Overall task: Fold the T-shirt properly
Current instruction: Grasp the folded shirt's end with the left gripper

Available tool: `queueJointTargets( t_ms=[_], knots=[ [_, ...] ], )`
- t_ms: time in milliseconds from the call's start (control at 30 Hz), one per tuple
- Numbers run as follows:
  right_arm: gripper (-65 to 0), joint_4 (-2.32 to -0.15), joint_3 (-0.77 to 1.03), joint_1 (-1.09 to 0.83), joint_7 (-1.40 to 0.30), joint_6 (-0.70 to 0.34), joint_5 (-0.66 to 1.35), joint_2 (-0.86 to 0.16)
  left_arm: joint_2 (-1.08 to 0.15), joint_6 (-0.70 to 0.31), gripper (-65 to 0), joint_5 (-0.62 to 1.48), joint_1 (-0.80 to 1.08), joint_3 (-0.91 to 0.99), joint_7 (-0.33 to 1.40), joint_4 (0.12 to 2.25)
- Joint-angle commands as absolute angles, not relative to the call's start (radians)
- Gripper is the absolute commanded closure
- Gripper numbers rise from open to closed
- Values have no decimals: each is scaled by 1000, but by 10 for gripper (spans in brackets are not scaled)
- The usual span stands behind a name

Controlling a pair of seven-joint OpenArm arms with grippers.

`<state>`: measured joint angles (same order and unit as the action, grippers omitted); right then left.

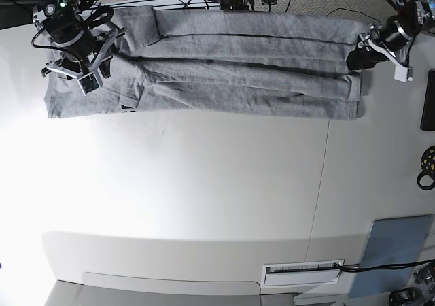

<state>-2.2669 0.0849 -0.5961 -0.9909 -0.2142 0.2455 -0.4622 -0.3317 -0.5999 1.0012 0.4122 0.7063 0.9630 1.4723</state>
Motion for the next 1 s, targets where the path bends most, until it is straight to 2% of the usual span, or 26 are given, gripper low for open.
queueJointTargets(
  t_ms=[0,467,533,633,700,800,967],
  knots=[
    [-170,-2284,91,-596,-972,-213,246,-474,-343,-597,-324,1025,412,710,936,1483],
    [-170,-2284,91,-596,-980,-213,246,-474,-237,-595,-324,1022,311,710,876,1390],
    [-170,-2284,91,-596,-980,-213,245,-474,-235,-595,-305,1021,311,710,852,1385],
    [-170,-2284,91,-596,-980,-213,246,-474,-235,-596,-228,1007,316,710,853,1385],
    [-170,-2284,91,-596,-979,-213,246,-474,-235,-596,-199,988,323,710,853,1385],
    [-170,-2284,91,-596,-979,-213,246,-474,-235,-617,-199,987,346,710,842,1385],
    [-170,-2284,91,-596,-979,-213,246,-474,-235,-633,-199,987,403,710,722,1385]
  ],
)
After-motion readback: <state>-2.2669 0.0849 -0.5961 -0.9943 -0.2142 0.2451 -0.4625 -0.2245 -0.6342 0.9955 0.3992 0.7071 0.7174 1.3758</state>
